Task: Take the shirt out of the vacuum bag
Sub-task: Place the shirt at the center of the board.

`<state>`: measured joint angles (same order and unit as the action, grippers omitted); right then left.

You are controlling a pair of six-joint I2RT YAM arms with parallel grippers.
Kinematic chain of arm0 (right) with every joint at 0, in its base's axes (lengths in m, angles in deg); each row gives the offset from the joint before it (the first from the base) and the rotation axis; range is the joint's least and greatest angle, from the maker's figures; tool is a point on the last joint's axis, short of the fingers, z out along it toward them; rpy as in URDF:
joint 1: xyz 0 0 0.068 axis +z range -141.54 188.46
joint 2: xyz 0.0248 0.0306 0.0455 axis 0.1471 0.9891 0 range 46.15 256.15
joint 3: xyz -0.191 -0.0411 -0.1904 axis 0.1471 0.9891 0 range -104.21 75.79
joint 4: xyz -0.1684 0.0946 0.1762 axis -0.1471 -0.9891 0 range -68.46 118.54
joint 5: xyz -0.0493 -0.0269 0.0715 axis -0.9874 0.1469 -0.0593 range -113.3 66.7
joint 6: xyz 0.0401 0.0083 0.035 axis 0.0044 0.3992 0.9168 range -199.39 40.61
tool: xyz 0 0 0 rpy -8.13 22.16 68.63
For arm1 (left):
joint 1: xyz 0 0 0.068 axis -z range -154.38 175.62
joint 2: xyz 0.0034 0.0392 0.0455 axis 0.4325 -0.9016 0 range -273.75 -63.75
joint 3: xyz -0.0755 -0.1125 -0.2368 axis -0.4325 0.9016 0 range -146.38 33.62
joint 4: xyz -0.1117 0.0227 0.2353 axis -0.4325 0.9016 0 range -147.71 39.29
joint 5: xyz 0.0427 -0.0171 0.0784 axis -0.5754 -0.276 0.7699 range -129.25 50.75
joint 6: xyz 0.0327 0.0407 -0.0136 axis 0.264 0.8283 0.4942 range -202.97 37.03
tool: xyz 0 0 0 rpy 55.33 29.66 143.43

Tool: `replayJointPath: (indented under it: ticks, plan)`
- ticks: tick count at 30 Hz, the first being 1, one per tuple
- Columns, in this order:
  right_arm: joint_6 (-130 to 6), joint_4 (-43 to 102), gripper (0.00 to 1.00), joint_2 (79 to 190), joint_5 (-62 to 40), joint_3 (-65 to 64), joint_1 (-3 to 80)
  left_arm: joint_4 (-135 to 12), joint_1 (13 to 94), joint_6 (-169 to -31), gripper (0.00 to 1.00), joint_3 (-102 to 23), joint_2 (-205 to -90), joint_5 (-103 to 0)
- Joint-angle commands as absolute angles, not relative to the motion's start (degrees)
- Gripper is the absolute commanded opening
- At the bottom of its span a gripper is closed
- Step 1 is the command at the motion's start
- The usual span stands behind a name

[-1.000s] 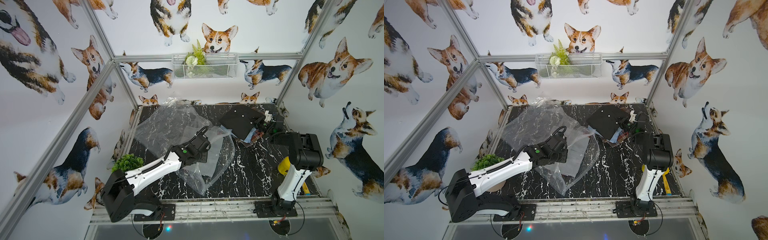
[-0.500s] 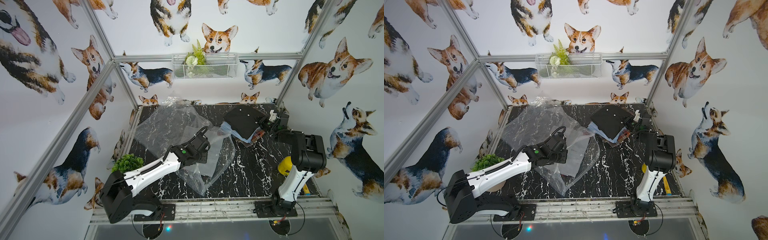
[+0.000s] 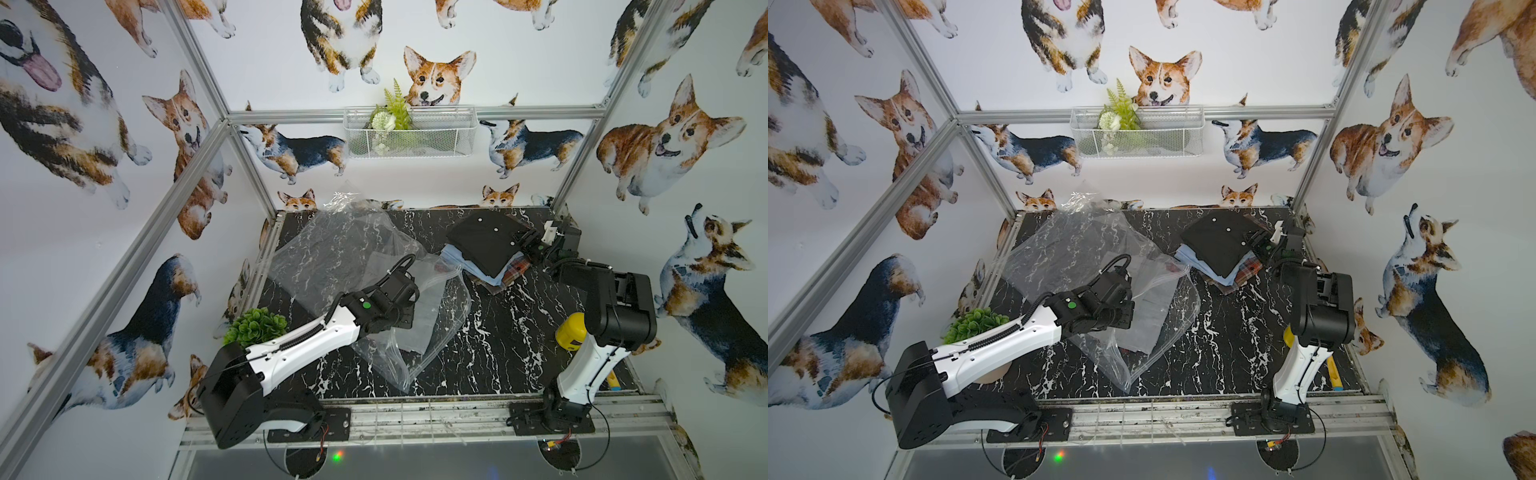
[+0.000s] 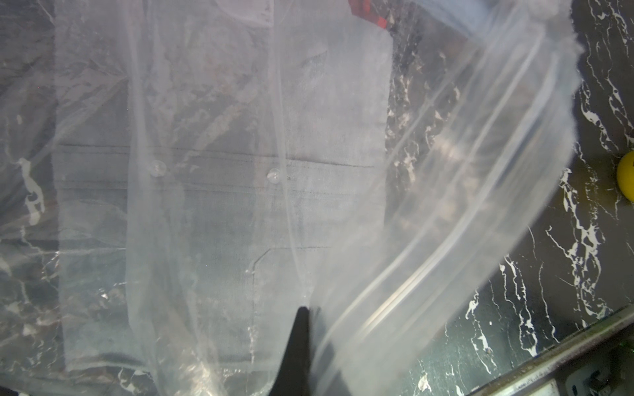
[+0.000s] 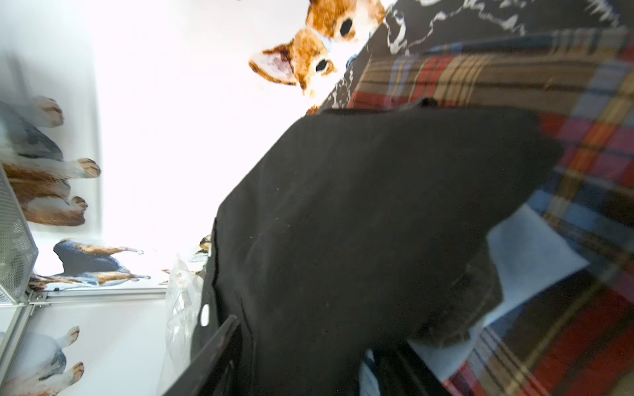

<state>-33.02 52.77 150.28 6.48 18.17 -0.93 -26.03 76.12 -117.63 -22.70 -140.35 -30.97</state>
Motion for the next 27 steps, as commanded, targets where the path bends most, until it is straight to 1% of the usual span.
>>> replayJointPath:
  ticks: [1, 3, 6, 11, 12, 14, 17, 22, 27]
  plan:
    - [-31.46, 51.36, 0.73, 145.75, 3.90, 19.42, -0.94, -25.44, 76.07, -117.51, 0.00, -22.54, -139.91, -31.14]
    - [-31.15, 50.61, 0.75, 141.99, 1.96, 21.15, -0.77, -25.69, 76.02, -117.77, 0.01, -22.54, -139.78, -31.42]
    - [-30.82, 48.44, 0.77, 136.75, -0.65, 22.41, -0.38, -26.35, 76.07, -117.95, 0.23, -22.53, -139.54, -31.86]
    - [-33.52, 42.63, 0.77, 130.09, -3.08, 19.14, 3.23, -27.45, 76.07, -118.03, 0.50, -22.37, -137.91, -31.54]
    - [-33.92, 41.86, 0.77, 129.52, -3.40, 18.04, 4.33, -27.76, 76.07, -118.04, 0.52, -22.23, -137.49, -31.35]
    - [-34.39, 40.52, 0.76, 128.71, -3.80, 15.48, 6.62, -28.35, 76.07, -118.12, 0.53, -21.89, -136.52, -30.78]
    - [-33.41, 41.21, 0.78, 130.84, -2.68, 10.99, 9.44, -28.44, 76.07, -118.50, 0.53, -21.40, -135.96, -29.95]
    - [-29.05, 45.89, 0.78, 141.86, 2.29, 4.56, 10.44, -28.18, 76.07, -118.92, 0.53, -21.01, -135.91, -30.11]
    - [-26.39, 50.62, 0.76, 155.66, 8.52, -0.55, 10.42, -27.42, 76.07, -118.88, 0.53, -20.37, -135.17, -29.50]
